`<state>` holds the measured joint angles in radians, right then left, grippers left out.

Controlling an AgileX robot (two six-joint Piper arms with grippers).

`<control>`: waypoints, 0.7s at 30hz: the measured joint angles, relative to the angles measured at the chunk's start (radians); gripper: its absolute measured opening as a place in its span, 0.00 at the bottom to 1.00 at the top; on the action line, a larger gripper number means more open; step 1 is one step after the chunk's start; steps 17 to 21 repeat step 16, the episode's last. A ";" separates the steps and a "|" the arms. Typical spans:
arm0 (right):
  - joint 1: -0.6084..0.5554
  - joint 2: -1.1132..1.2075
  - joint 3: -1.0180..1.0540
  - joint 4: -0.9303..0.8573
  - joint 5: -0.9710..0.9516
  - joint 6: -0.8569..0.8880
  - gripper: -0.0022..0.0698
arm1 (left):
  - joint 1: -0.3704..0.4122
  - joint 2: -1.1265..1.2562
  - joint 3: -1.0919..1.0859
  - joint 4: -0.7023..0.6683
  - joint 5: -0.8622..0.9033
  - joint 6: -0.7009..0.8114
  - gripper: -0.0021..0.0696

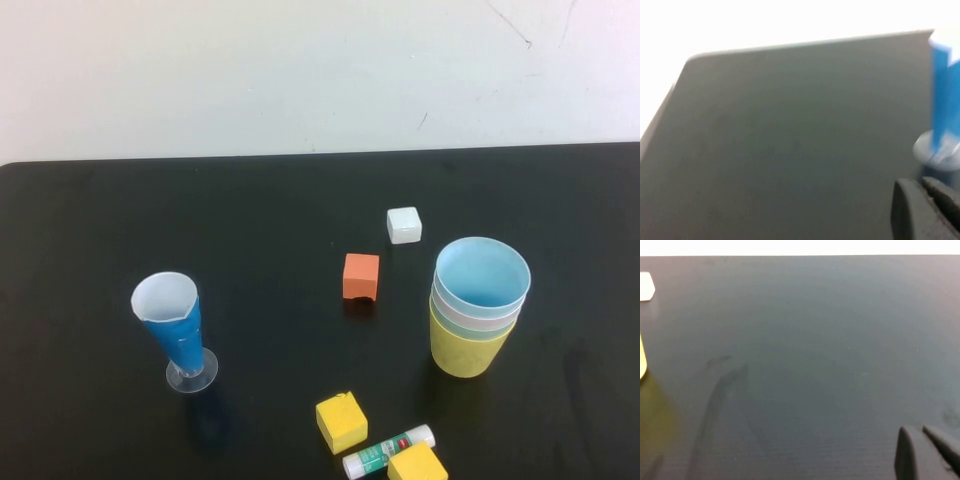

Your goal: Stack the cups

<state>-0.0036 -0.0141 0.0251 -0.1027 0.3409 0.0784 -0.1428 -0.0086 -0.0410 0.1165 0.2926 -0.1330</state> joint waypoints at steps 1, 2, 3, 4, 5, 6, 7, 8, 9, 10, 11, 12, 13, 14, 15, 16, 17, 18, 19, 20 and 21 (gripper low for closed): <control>0.000 0.000 0.000 0.000 0.000 0.000 0.03 | 0.021 -0.002 0.030 -0.005 -0.006 0.000 0.03; 0.000 0.000 0.000 0.000 0.000 0.000 0.03 | 0.034 -0.002 0.046 -0.012 -0.007 0.000 0.03; 0.000 0.000 0.000 0.000 0.000 0.000 0.03 | 0.048 -0.002 0.059 -0.021 -0.007 0.000 0.03; 0.000 0.000 0.000 0.000 0.000 0.000 0.03 | 0.055 -0.002 0.059 -0.033 -0.012 0.000 0.03; 0.000 0.000 0.000 0.000 0.000 0.000 0.03 | 0.061 -0.002 0.059 -0.045 -0.008 0.000 0.03; 0.000 0.000 0.000 0.000 0.000 0.000 0.03 | 0.063 -0.002 0.059 -0.057 -0.002 0.002 0.03; 0.000 0.000 0.000 0.000 0.000 0.000 0.03 | 0.064 -0.004 0.059 -0.076 0.004 0.002 0.03; 0.000 0.000 0.000 0.000 0.000 0.000 0.03 | 0.065 -0.004 0.059 -0.088 0.008 0.002 0.03; 0.000 0.000 0.000 0.000 0.000 0.000 0.03 | 0.065 -0.004 0.059 -0.103 0.012 0.000 0.03; 0.000 0.000 0.000 0.000 0.000 0.000 0.03 | 0.065 -0.004 0.059 -0.116 0.014 0.000 0.03; 0.000 0.000 0.000 0.000 0.000 0.000 0.03 | 0.065 -0.004 0.059 -0.116 0.014 0.000 0.03; 0.000 0.000 0.000 0.000 0.000 0.000 0.03 | 0.065 -0.004 0.059 -0.125 0.016 0.000 0.03; 0.000 0.000 0.000 0.000 0.000 0.000 0.03 | 0.065 -0.004 0.059 -0.128 0.016 0.000 0.03; 0.000 0.000 0.000 0.000 0.000 0.000 0.03 | 0.065 -0.004 0.059 -0.130 0.016 0.000 0.03; 0.000 0.000 0.000 0.000 0.000 0.000 0.03 | 0.065 -0.004 0.059 -0.132 0.016 0.000 0.03; 0.000 0.000 0.000 0.000 0.000 0.000 0.03 | 0.065 -0.004 0.059 -0.132 0.016 0.000 0.03; 0.000 0.000 0.000 0.000 0.000 0.000 0.03 | 0.065 -0.004 0.059 -0.132 0.016 0.000 0.03; 0.000 0.000 0.000 0.000 0.000 0.000 0.03 | 0.065 -0.004 0.059 -0.132 0.016 0.000 0.03; 0.000 0.000 0.000 0.000 0.000 0.000 0.03 | 0.065 -0.004 0.059 -0.132 0.016 0.000 0.03; 0.000 0.000 0.000 0.000 0.000 0.000 0.03 | 0.065 -0.004 0.059 -0.132 0.016 0.000 0.03; 0.000 0.000 0.000 0.000 0.000 0.000 0.03 | 0.065 -0.004 0.059 -0.132 0.016 0.000 0.03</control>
